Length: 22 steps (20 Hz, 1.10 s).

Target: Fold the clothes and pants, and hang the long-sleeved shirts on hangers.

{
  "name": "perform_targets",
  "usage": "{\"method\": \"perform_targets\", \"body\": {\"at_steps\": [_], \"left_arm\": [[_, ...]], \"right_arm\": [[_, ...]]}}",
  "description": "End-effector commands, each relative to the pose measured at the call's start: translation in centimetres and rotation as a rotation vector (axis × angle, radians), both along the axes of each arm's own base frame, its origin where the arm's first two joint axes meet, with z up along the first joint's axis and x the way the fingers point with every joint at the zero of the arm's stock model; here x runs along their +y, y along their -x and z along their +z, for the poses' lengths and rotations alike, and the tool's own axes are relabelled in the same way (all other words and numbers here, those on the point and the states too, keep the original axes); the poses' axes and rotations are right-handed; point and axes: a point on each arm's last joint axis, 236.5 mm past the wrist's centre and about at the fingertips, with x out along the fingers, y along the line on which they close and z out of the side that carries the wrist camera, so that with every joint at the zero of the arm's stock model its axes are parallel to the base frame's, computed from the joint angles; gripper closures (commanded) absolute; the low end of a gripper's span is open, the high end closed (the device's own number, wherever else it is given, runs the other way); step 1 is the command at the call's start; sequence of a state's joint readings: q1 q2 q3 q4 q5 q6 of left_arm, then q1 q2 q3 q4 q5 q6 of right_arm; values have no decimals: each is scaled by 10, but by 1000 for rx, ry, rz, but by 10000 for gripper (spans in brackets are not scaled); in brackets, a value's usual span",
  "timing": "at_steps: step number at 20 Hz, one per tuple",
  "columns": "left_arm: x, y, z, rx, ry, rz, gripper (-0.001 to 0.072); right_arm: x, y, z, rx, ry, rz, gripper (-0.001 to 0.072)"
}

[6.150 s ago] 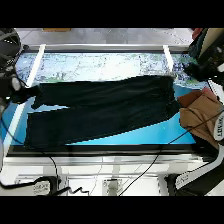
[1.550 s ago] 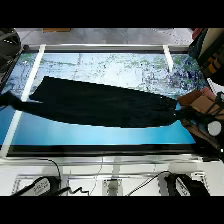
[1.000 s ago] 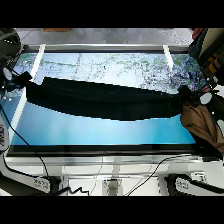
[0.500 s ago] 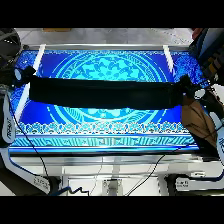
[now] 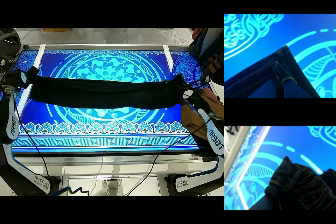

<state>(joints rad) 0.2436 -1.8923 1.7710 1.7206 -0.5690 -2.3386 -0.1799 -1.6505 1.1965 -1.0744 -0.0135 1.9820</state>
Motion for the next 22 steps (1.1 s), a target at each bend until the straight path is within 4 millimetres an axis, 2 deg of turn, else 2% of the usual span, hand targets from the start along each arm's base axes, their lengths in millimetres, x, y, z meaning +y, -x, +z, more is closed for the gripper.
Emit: {"method": "perform_targets", "body": {"at_steps": [1,2,3,5,7,10,11,13,14,15,16,17,18,19,21,22], "left_arm": [[1,-12,12,-76,-11,-8,484],[-2,-20,23,-130,-23,-21,67],[-5,-27,36,-182,-38,-37,0],[-10,-32,56,-227,-92,-74,2],[-10,-31,67,-241,-105,-79,2],[-11,-26,86,-255,-109,-76,3],[-11,-19,87,-225,-104,-69,3],[1,12,75,-64,-104,-49,23],[11,35,67,33,-87,-22,92],[23,61,59,148,-99,-5,209],[34,86,55,268,-166,-38,253],[43,113,52,400,-236,-84,364],[47,137,48,512,-279,-133,416],[48,158,44,591,-299,-173,415],[42,187,36,628,-289,-183,416],[35,200,26,625,-280,-193,416]], "right_arm": [[-3,-22,22,-58,46,11,539],[-3,-28,33,-72,93,33,158],[-4,-33,46,-82,167,64,86],[-1,-40,68,-78,294,129,86],[3,-44,81,-54,368,189,86],[10,-44,88,-25,366,229,86],[12,-42,87,-14,361,238,86],[18,-36,80,27,346,266,86],[20,-33,77,49,340,280,86],[22,-31,73,67,344,295,86],[24,-30,71,81,355,311,86],[25,-28,68,93,370,326,86],[25,-28,67,101,383,337,86],[26,-27,65,110,399,351,86],[26,-24,60,135,425,379,86],[25,-22,58,147,436,390,86]]}}
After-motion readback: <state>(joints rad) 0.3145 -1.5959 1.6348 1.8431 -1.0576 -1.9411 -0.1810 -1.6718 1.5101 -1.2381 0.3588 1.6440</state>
